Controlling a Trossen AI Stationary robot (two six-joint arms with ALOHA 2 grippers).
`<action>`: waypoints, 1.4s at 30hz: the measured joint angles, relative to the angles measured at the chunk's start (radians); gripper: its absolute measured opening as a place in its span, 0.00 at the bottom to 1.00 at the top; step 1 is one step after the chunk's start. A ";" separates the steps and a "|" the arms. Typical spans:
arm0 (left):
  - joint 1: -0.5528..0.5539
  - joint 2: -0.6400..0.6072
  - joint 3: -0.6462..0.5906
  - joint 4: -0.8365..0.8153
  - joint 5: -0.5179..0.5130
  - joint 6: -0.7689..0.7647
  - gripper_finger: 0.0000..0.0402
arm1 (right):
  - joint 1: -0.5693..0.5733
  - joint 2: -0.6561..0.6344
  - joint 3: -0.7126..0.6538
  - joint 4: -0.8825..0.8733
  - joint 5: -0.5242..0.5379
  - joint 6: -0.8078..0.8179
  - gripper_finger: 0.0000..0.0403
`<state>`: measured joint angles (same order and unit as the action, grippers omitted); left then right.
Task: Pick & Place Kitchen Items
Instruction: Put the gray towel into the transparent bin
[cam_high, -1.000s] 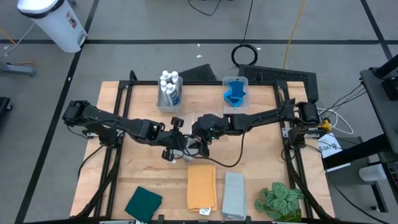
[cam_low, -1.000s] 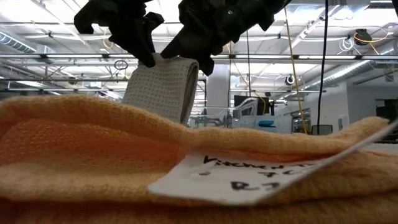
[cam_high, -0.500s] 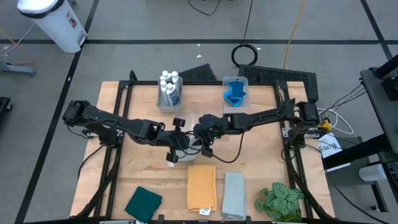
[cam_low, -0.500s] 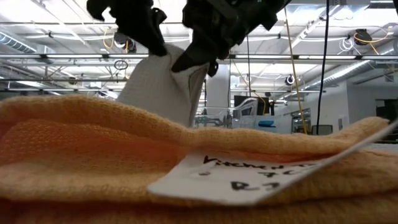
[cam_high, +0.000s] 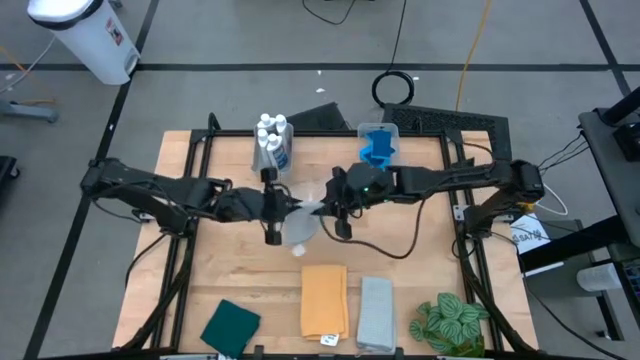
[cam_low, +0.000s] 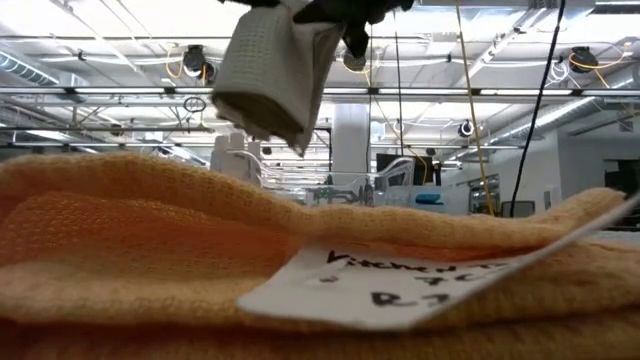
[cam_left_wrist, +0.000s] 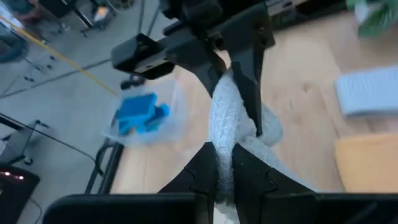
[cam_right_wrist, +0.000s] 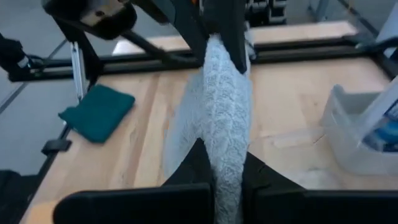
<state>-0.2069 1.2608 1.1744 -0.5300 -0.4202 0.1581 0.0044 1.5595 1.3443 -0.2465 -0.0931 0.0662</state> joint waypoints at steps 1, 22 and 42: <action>0.002 -0.007 0.000 0.014 0.000 0.000 0.09 | 0.000 -0.004 0.000 0.005 0.002 0.000 0.01; 0.004 0.043 -0.002 0.070 -0.088 0.043 0.54 | -0.002 -0.019 -0.008 -0.054 0.035 0.002 0.00; 0.116 0.016 -0.002 -0.284 -0.428 -0.375 0.64 | -0.025 0.118 -0.031 0.169 0.437 0.280 0.00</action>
<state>-0.0913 1.2763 1.1725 -0.8139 -0.8485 -0.2167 -0.0208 1.6773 1.3136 -0.0778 0.3436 0.3463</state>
